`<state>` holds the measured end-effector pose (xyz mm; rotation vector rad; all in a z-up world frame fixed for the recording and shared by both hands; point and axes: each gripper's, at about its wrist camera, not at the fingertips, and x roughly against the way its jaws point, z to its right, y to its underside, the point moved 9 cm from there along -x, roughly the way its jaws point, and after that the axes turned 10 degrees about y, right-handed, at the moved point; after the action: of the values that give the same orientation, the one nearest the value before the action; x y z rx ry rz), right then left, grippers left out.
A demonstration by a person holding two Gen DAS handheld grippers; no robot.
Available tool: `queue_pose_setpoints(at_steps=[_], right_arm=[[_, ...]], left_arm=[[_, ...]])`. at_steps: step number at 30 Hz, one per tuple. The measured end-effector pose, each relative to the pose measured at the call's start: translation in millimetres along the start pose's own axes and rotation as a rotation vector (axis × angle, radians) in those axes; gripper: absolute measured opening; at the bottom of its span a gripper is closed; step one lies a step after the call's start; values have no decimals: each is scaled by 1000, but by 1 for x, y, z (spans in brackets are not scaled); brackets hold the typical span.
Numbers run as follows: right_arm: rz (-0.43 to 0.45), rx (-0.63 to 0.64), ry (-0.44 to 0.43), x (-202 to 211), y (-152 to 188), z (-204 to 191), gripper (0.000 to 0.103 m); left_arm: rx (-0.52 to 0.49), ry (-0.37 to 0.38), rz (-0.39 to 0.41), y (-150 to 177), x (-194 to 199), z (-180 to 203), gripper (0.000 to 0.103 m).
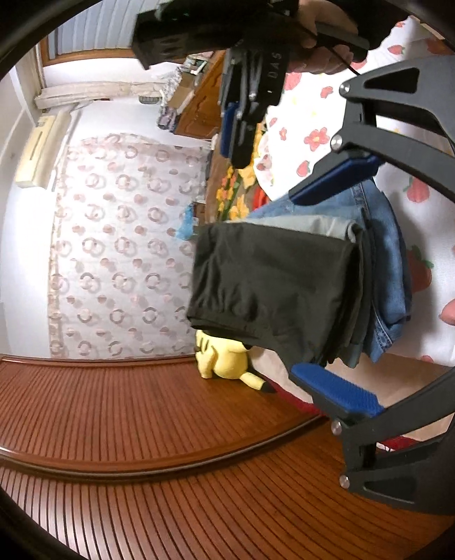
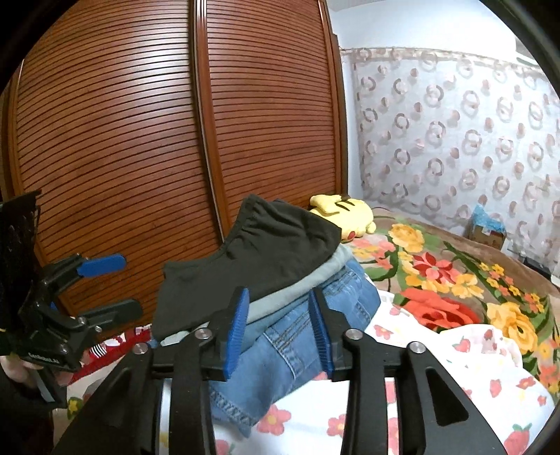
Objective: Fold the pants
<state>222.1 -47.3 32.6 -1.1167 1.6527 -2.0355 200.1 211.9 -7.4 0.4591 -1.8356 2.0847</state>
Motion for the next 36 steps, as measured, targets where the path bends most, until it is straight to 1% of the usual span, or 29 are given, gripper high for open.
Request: queue_pose_setpoints(at_steps=[2, 3, 6, 10, 13, 16, 18, 24, 27, 33, 36], right_arm=[[6, -10, 7, 7, 3, 0, 48], [7, -13, 10, 10, 4, -1, 49], [3, -23, 21, 20, 11, -3, 50], [-6, -33, 36, 28, 21, -4, 51], [-10, -53, 55, 37, 29, -4, 51], [-24, -69, 95, 45, 37, -3, 51], [-41, -80, 126, 49, 44, -2, 51], [-62, -124, 210, 70, 54, 2, 51], [-56, -139, 239, 87, 57, 4, 51], [-29, -140, 302, 119, 57, -7, 51], [-5, -141, 340, 144, 60, -12, 51]], left_arm=[[5, 2, 8, -1, 5, 2, 101], [4, 0, 12, -1, 7, 2, 103], [1, 10, 11, 2, 10, 6, 103], [5, 20, -10, 10, 9, 11, 103], [11, 44, -13, 15, 12, 18, 103], [19, 59, -44, 21, 10, 24, 103], [11, 92, -61, 26, 7, 32, 103], [9, 119, -67, 34, 4, 51, 103], [1, 137, -69, 38, 6, 65, 103], [-30, 165, -65, 41, 14, 95, 103], [-34, 187, -70, 44, 20, 111, 103]])
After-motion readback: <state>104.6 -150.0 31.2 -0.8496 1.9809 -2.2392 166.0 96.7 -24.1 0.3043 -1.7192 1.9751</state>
